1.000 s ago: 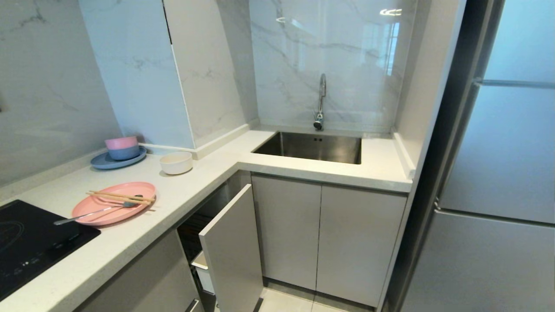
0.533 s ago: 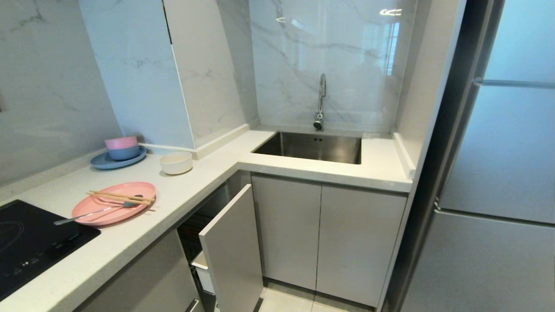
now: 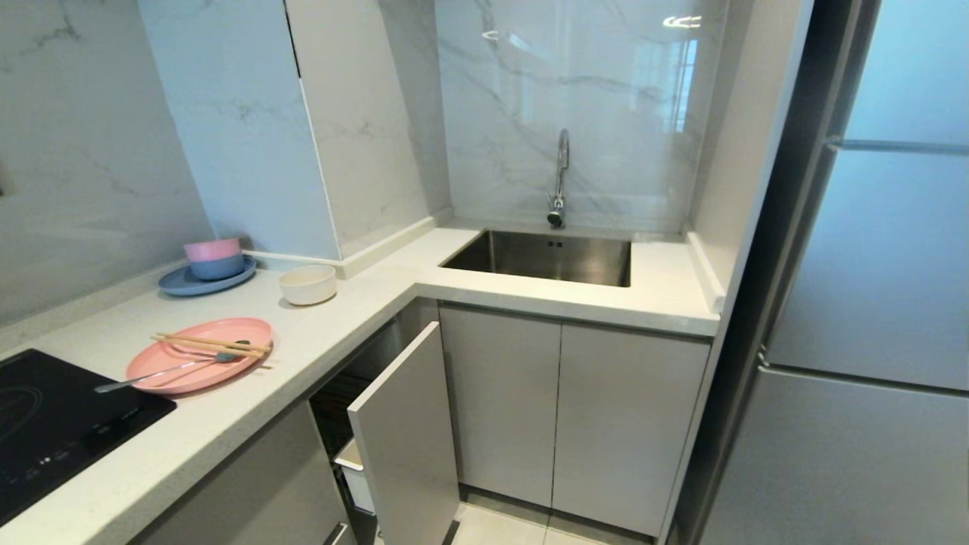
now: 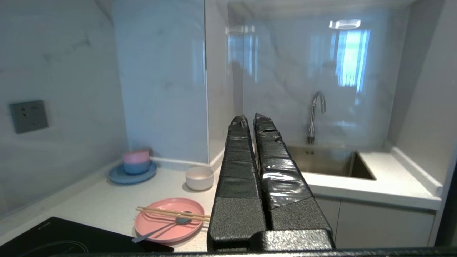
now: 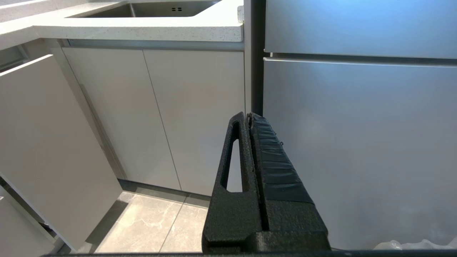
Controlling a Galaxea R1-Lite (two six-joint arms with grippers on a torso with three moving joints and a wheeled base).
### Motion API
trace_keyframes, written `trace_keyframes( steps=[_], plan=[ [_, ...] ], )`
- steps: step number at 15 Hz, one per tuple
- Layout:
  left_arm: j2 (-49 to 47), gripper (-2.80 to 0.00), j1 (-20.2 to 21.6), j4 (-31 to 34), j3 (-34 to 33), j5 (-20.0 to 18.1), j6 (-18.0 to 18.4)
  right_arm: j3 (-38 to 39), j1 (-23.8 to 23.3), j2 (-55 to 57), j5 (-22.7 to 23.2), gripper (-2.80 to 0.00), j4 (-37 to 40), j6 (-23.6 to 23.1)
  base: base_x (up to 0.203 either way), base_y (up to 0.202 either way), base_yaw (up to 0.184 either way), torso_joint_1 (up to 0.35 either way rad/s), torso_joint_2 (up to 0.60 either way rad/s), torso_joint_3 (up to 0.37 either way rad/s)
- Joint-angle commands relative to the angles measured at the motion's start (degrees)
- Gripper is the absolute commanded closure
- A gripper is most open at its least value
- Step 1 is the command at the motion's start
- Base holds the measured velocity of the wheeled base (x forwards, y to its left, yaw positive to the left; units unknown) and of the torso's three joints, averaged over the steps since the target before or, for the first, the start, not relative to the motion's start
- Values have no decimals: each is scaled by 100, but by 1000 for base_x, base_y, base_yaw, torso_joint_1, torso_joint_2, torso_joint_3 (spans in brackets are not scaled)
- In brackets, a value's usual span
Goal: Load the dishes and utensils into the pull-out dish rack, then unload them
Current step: Open the cupboard
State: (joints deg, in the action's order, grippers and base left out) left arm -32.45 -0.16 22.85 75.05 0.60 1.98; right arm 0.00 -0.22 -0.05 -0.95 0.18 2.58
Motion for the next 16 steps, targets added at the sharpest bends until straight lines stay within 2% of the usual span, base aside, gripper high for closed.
trace_keyframes(
  steps=[1,3,4,6,7,9,12,16],
  plan=[
    [-1500,0,-41,67,617,0,4,9,-1,5,-1,0,-1,5,0,0,0,0,0,0],
    [-2606,0,-125,553,1366,-23,-2,9,-4,5,-1,0,-1,5,0,0,0,0,0,0],
    [-3095,0,-154,1079,1876,-44,-10,9,-1,5,-1,0,-1,1,0,0,0,0,0,0],
    [-4145,0,-276,2572,3020,-98,-8,9,4,5,-1,0,-1,4,0,0,0,0,0,0],
    [-4592,0,-339,3160,3382,-101,4,9,0,5,-1,0,-1,4,0,0,0,0,0,0],
    [-5478,0,-421,3856,3628,-113,15,9,-4,5,-1,0,-1,0,0,0,0,0,0,0],
    [-6522,0,-507,4260,3657,-124,31,9,-3,5,-1,0,-1,-2,0,0,0,0,0,0],
    [-7688,0,-572,4303,3589,-129,31,9,-4,5,-1,0,-1,1,0,0,0,0,0,0]
  ],
)
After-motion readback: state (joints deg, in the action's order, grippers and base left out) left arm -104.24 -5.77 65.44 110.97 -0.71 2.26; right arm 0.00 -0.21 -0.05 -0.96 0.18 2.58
